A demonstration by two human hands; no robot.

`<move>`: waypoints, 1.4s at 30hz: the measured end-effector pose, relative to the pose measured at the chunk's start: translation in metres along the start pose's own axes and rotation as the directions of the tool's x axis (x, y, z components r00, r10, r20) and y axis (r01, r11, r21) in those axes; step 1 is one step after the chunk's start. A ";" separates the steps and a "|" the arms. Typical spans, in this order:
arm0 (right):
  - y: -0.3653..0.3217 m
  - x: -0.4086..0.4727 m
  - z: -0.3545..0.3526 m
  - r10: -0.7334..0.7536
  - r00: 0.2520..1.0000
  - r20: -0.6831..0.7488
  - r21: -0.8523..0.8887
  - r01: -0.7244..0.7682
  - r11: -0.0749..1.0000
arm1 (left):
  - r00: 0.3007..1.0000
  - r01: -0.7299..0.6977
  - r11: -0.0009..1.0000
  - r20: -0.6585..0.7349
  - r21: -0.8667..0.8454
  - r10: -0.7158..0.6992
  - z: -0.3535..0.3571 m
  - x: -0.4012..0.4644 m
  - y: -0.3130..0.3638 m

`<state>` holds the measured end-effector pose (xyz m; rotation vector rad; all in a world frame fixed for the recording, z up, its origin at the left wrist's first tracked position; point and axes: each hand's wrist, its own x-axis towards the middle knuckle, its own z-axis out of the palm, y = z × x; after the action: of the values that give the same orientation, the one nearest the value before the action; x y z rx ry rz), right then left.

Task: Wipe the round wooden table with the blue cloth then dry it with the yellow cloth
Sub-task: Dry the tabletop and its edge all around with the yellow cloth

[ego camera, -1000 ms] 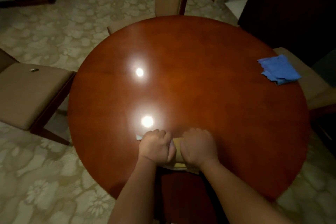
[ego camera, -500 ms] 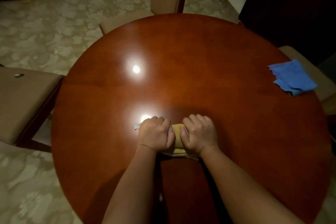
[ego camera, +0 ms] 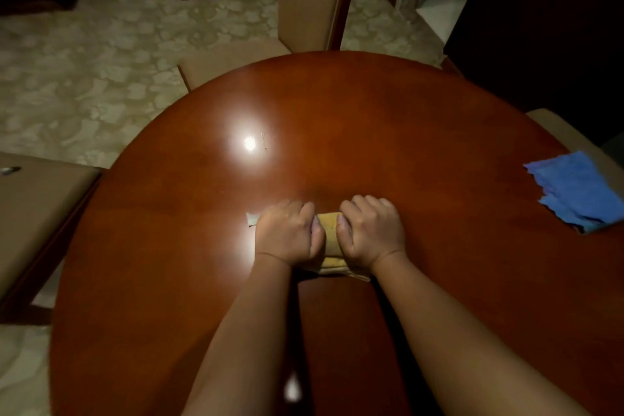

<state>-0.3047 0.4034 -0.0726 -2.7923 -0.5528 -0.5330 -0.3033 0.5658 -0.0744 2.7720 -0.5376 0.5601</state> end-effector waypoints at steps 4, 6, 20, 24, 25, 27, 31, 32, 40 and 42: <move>0.012 0.035 0.016 -0.020 1.000 -0.006 0.001 0.020 1.000 | 1.000 0.027 1.000 -0.008 0.012 -0.027 0.011 0.028 -0.016; 0.018 0.051 0.023 -0.019 1.000 -0.023 0.002 0.019 1.000 | 0.999 0.026 1.000 -0.021 0.016 -0.026 0.015 0.043 -0.025; 0.066 0.165 0.074 0.045 0.972 -0.230 -0.002 -0.047 0.999 | 0.989 -0.026 0.994 -0.145 0.106 0.042 0.063 0.161 -0.086; 0.076 0.190 0.084 0.044 0.961 -0.273 -0.018 -0.051 0.999 | 0.985 -0.024 0.992 -0.168 0.121 0.044 0.073 0.182 -0.097; 0.077 0.192 0.086 0.047 0.958 -0.284 -0.019 -0.054 0.998 | 0.984 -0.027 0.992 -0.170 0.125 0.048 0.074 0.186 -0.099; 0.078 0.193 0.088 0.055 0.952 -0.301 -0.023 -0.065 0.998 | 0.984 -0.027 0.990 -0.171 0.139 0.050 0.074 0.189 -0.101; 0.075 0.191 0.087 0.104 0.954 -0.281 -0.027 -0.116 0.993 | 0.992 0.031 0.991 -0.129 0.129 -0.014 0.070 0.186 -0.096; 0.072 0.189 0.085 0.119 0.956 -0.268 -0.030 -0.131 0.991 | 0.992 0.056 0.990 -0.119 0.129 -0.041 0.067 0.182 -0.093; 0.050 0.107 0.051 0.142 0.977 -0.158 0.018 -0.141 0.990 | 0.993 0.115 0.978 0.001 0.176 -0.117 0.037 0.109 -0.040; 0.044 0.072 0.034 0.151 0.982 -0.111 0.021 -0.150 0.988 | 0.994 0.111 0.979 0.004 0.169 -0.113 0.026 0.083 -0.015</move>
<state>-0.2143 0.3969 -0.0823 -2.7426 -0.3168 -0.6460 -0.2180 0.5460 -0.0660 2.9449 -0.3481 0.5864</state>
